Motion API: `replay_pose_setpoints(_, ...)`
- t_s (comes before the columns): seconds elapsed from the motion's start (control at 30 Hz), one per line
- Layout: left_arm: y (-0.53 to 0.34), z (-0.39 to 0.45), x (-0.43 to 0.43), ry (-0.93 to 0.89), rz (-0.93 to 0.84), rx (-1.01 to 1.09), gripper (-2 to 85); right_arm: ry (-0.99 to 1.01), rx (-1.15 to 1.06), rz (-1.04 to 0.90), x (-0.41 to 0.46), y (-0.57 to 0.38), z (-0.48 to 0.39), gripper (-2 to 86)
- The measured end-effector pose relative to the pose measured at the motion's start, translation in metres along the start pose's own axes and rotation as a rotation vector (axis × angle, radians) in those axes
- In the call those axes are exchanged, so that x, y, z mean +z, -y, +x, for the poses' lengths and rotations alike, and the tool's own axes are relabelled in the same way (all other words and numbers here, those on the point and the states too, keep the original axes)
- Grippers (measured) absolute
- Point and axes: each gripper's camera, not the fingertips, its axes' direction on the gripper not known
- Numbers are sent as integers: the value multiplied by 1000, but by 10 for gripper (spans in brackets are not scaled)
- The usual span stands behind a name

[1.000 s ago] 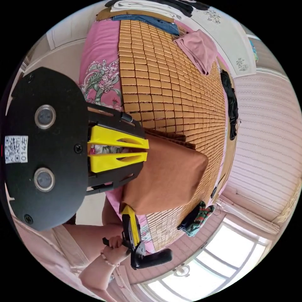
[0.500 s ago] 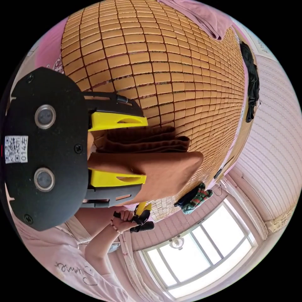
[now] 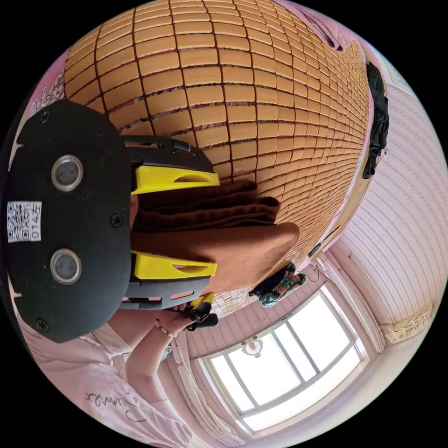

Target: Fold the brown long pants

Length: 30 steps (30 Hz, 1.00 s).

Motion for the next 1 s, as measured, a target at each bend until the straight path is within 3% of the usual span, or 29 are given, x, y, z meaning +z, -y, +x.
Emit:
replay_pose_setpoints(0.23, 13, -3, 6, 36, -42, 10, 205, -143, -178, 5, 17, -4, -38, 162)
replay_pose_setpoints(0.43, 10, -8, 3, 53, -36, 23, 201, -137, -125, 35, 19, 3, -43, 147)
replay_pose_setpoints(0.67, 4, -12, 2, 87, -22, 14, 191, -308, -162, -37, 33, 18, -76, 135)
replay_pose_setpoints(0.9, -4, -26, -4, 62, -45, -37, 162, -293, -102, -157, 34, 46, -92, 113)
replay_pose_setpoints(1.0, -17, -42, -5, -63, -25, -150, 130, -286, -111, -184, 34, 56, -99, 106)
